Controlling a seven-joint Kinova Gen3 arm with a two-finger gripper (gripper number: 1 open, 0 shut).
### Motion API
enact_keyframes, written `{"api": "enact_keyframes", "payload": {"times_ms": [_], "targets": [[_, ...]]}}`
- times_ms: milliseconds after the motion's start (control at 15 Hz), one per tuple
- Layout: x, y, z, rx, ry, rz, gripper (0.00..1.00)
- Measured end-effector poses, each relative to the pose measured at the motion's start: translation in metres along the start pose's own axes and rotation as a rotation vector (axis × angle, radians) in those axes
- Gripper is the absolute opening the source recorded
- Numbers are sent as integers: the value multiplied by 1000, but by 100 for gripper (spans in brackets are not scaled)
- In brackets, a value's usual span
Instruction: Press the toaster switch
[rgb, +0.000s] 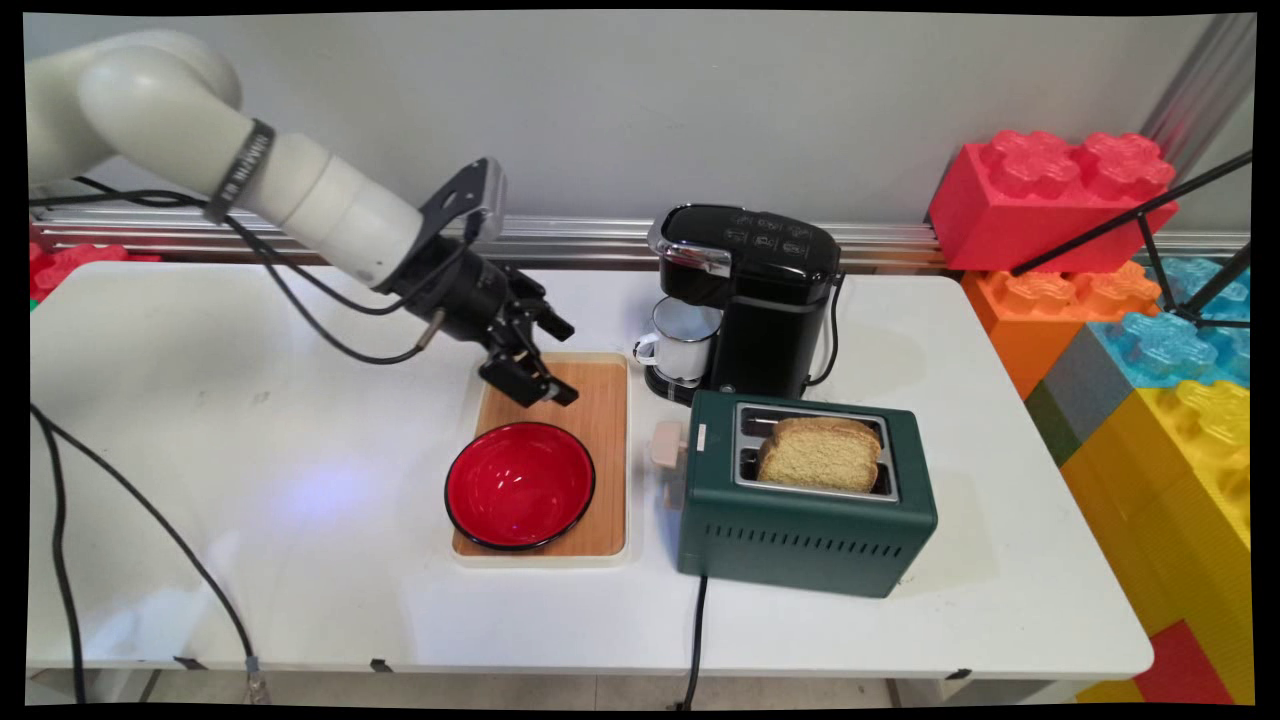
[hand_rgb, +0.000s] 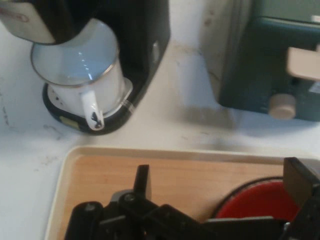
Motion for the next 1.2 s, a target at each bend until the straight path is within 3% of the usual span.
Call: {"api": "enact_keyframes", "payload": {"times_ms": [467, 1200], "targets": [[-2, 30, -30, -33, -17, 43, 100], [24, 64, -36, -96, 82, 130, 100]]}}
